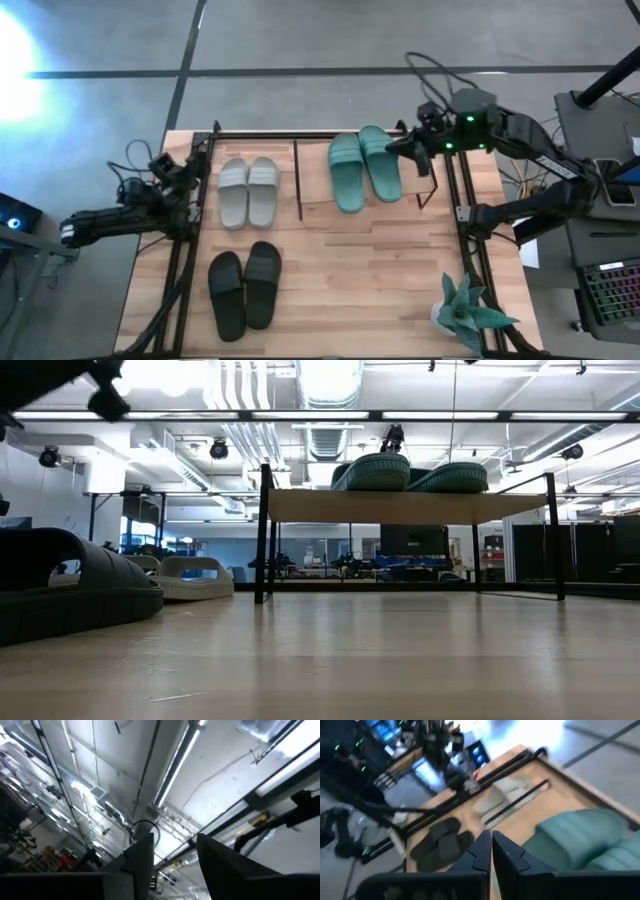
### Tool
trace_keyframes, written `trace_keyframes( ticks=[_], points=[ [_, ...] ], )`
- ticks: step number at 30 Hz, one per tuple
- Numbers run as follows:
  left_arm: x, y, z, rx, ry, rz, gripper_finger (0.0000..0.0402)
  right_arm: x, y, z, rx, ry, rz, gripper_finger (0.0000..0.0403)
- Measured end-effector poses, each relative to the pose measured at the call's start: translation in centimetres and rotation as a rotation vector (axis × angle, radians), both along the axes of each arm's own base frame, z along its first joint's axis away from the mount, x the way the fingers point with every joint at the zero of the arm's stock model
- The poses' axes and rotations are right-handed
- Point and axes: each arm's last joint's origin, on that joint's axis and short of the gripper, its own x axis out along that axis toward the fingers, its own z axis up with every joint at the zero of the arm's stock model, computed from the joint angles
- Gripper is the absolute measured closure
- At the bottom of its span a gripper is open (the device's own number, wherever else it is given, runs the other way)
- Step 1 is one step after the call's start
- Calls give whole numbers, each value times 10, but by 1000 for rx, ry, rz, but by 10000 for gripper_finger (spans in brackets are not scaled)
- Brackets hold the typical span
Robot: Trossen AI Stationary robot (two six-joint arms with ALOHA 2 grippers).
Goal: Pick and place slides into the shelf
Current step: Put the left gray slide under the shelf
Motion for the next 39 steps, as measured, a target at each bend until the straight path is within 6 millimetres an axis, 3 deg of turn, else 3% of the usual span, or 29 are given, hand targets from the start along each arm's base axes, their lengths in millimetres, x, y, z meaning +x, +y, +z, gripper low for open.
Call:
trace_keyframes(
  ticks=[4, 7, 11, 16, 21, 26, 33, 39],
  points=[
    [10, -1, 18, 55, 85, -71, 267, 19, -1, -9, 21, 7, 204, 394],
    [26, 0, 34, 122, 263, -80, 267, 32, 0, -11, 58, -12, 258, 394],
    [48, 6, 52, 206, 713, 17, 271, 41, -1, -16, 71, 12, 239, 392],
    [58, 14, 63, 288, 1399, 166, 290, 41, -5, -23, 62, 95, 79, 365],
    [67, 22, 63, 406, 1810, 332, 297, 39, -6, -26, 19, 150, -44, 316],
    [73, 29, 50, 464, 2025, 506, 289, 38, -3, -33, -76, 240, -159, 261],
    [80, 31, 15, 328, 2141, 493, 239, 33, -7, -42, -180, 380, -278, 189],
    [77, 28, -7, 276, 2211, 477, 209, 32, -7, -42, -207, 393, -276, 151]
  ],
)
